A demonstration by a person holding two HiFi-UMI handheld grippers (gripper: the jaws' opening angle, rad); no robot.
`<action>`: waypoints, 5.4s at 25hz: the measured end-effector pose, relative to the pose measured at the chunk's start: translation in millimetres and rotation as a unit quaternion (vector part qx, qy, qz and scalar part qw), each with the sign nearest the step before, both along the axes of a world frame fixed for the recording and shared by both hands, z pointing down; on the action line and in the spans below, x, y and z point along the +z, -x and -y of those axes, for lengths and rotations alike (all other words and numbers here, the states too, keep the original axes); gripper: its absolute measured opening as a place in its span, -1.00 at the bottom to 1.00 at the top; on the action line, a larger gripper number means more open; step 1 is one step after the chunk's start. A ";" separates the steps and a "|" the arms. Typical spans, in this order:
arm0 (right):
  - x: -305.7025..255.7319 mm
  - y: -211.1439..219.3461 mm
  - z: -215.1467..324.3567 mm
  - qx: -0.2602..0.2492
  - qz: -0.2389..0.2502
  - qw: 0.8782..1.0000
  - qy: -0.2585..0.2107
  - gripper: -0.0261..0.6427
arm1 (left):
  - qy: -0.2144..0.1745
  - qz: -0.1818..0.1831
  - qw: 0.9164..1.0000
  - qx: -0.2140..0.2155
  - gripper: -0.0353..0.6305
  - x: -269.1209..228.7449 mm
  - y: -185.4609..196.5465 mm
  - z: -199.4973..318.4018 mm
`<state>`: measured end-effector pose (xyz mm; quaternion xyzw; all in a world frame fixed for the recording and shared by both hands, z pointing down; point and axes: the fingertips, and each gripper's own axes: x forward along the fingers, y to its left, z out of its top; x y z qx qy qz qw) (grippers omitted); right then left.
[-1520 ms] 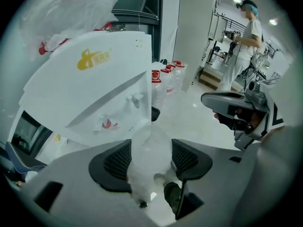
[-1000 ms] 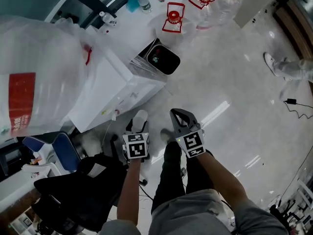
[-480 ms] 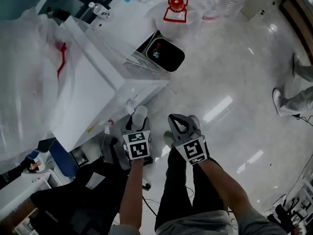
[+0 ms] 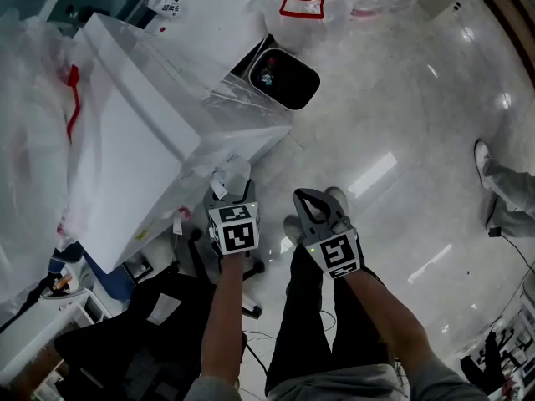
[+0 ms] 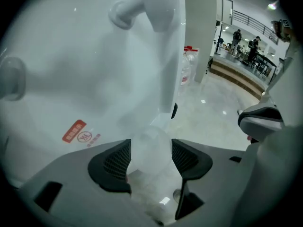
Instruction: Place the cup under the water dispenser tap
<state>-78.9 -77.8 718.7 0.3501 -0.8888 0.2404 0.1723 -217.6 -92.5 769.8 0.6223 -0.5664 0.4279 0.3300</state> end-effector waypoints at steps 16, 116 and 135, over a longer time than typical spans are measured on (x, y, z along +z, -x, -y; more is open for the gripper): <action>12.9 -16.1 10.7 0.018 -0.003 1.000 0.018 -0.89 | 0.049 0.007 0.998 0.034 -0.07 26.4 -2.9 15.9; -143.8 -31.0 -24.0 0.022 0.016 1.000 -0.007 -0.89 | -0.126 -0.038 0.991 0.001 -0.56 -182.3 -38.8 -57.0; -349.2 -12.3 -27.3 0.015 0.062 0.994 -0.093 -0.89 | -0.269 -0.113 0.956 -0.018 -0.86 -380.4 -42.1 -70.9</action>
